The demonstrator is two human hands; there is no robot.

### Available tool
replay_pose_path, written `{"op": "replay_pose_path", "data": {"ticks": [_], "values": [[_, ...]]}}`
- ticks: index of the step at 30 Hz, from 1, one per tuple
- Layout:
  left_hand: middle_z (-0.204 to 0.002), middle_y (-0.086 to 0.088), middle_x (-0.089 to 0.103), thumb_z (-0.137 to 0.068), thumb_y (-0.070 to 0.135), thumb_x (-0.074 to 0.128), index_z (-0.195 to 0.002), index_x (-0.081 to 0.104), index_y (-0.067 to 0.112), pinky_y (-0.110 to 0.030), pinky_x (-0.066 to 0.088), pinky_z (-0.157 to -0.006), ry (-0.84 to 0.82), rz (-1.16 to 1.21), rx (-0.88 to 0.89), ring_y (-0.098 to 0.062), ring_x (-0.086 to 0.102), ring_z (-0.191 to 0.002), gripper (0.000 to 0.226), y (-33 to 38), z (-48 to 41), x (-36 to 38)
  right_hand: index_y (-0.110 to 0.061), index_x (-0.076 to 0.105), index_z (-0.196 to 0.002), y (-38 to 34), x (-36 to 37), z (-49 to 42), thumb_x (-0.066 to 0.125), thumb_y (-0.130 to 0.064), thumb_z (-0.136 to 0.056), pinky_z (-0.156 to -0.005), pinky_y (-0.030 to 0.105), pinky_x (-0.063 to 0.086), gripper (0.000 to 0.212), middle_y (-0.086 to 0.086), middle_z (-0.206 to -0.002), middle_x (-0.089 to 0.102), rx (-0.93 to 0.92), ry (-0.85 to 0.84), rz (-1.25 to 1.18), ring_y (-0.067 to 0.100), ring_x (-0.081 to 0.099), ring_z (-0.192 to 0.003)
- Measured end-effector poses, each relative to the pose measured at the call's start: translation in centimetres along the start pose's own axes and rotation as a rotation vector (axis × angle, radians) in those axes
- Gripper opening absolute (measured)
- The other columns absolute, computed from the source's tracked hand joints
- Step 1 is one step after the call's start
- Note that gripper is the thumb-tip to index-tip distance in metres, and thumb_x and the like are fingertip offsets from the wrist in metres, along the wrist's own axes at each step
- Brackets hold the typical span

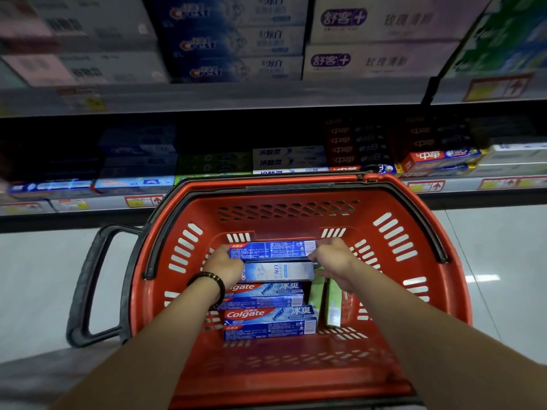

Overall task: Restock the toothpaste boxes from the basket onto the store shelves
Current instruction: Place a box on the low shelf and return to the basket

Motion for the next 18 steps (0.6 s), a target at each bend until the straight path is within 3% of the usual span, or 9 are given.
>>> {"op": "replay_pose_path", "data": {"ticks": [3,5,7,9,11,15,18], "values": [[-0.102,0.001,0.07,-0.096,0.014,0.063,-0.113,0.054,0.029,-0.043,0.06,-0.091,0.007,0.032,-0.001,-0.022,0.072,-0.094,0.025,0.1,0.1,-0.3,-0.004,0.064,-0.108,-0.7,0.0,0.7,0.063,-0.003,-0.088,-0.108,0.068,0.046,0.019,0.022,-0.111,0.07,-0.005,-0.018,-0.008,0.028,0.057,-0.097],[-0.108,-0.001,0.07,-0.096,0.014,0.065,-0.127,0.056,0.025,-0.037,0.059,-0.085,0.014,0.074,-0.014,-0.02,0.071,-0.094,0.034,0.3,0.3,-0.5,-0.005,0.064,-0.103,-1.2,-0.5,1.3,0.063,-0.001,-0.089,-0.109,0.064,0.049,0.014,0.025,-0.119,0.068,-0.011,-0.002,-0.028,0.03,0.06,-0.102],[-0.111,-0.002,0.069,-0.096,0.013,0.066,-0.134,0.054,0.023,-0.034,0.058,-0.078,0.018,0.105,-0.017,-0.02,0.07,-0.094,0.04,0.7,0.7,-0.8,-0.007,0.062,-0.092,-1.7,-0.8,2.0,0.062,0.002,-0.09,-0.107,0.066,0.049,0.009,0.021,-0.11,0.065,-0.03,0.014,-0.033,0.031,0.06,-0.101],[-0.1,0.001,0.068,-0.096,0.011,0.065,-0.126,0.056,0.024,-0.039,0.061,-0.083,0.031,0.134,-0.006,-0.022,0.072,-0.093,0.034,1.1,1.1,-1.1,-0.008,0.061,-0.086,-2.1,-1.0,2.7,0.062,0.004,-0.091,-0.106,0.068,0.049,0.013,0.019,-0.102,0.061,-0.052,0.022,-0.017,0.033,0.058,-0.098],[-0.095,0.004,0.066,-0.096,0.011,0.065,-0.121,0.054,0.025,-0.044,0.06,-0.091,0.052,0.135,0.001,-0.023,0.071,-0.094,0.031,1.4,1.4,-1.4,-0.008,0.062,-0.088,-2.2,-1.3,3.1,0.064,0.004,-0.094,-0.105,0.062,0.053,0.013,0.022,-0.108,0.064,-0.058,0.032,-0.01,0.035,0.061,-0.108],[-0.106,0.0,0.063,-0.093,0.015,0.069,-0.127,0.053,0.023,-0.041,0.058,-0.094,0.097,0.098,0.021,-0.023,0.067,-0.099,0.039,2.3,2.3,-2.1,-0.01,0.068,-0.086,-2.8,-2.0,4.1,0.066,-0.002,-0.093,-0.099,0.056,0.059,0.011,0.017,-0.102,0.066,-0.086,0.06,-0.008,0.031,0.063,-0.099],[-0.109,-0.001,0.062,-0.093,0.02,0.07,-0.124,0.052,0.022,-0.04,0.056,-0.094,0.125,0.084,0.024,-0.024,0.065,-0.102,0.036,2.7,3.2,-2.5,-0.015,0.061,-0.086,-3.5,-2.5,5.5,0.066,-0.001,-0.096,-0.097,0.049,0.059,0.018,0.012,-0.101,0.064,-0.099,0.076,-0.037,0.028,0.06,-0.1]]}}
Point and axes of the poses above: each hand's wrist, its own z-axis away from the middle knuckle, its own x-axis out of the palm, y = z × x, the point moved 8 cm from there along -z, towards the middle knuckle
